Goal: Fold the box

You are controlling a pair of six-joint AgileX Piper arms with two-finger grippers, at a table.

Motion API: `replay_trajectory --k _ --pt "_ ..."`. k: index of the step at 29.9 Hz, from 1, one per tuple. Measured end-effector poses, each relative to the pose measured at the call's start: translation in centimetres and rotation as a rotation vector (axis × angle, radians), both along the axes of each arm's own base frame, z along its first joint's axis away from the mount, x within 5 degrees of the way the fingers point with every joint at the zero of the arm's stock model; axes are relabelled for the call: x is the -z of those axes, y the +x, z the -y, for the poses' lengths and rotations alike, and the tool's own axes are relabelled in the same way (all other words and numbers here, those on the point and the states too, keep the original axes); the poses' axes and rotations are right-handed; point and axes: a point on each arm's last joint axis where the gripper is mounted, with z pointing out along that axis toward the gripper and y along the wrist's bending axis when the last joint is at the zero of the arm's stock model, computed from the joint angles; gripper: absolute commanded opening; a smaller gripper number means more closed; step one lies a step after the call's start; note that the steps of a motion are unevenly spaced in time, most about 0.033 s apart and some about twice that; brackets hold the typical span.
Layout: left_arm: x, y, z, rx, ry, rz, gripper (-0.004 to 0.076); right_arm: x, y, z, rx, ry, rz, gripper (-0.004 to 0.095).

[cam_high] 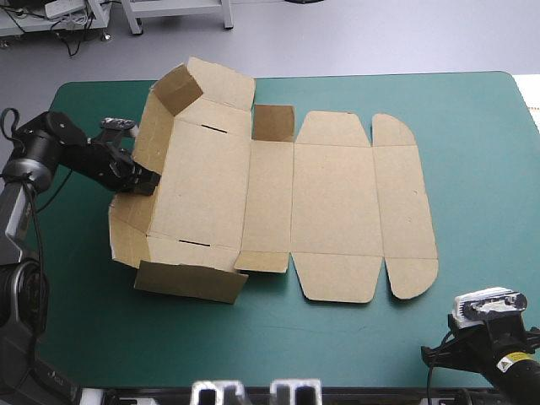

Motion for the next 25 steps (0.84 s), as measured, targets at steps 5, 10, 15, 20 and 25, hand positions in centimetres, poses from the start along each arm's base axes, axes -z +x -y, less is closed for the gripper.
replay_trajectory --k 5,10,15,20,25 --pt "-3.3 -0.8 4.8 0.18 0.114 0.112 -0.001 0.0 0.0 0.0 0.0 0.0 0.0 -0.0024" --pt "-6.5 -1.4 9.2 0.343 0.182 0.227 -0.001 0.0 0.0 0.0 0.0 0.0 0.0 -0.0024" --pt "-9.7 -2.2 12.2 0.47 0.261 0.361 -0.001 0.0 0.0 0.0 0.0 0.0 0.0 -0.0024" --pt "-11.7 -3.1 14.7 0.666 0.372 0.508 -0.001 0.0 0.0 0.0 0.0 0.0 0.0 -0.0024" --pt "-12.1 -3.8 16.9 0.836 0.499 0.61 -0.001 0.0 0.0 0.0 -0.001 0.005 0.002 -0.0025"
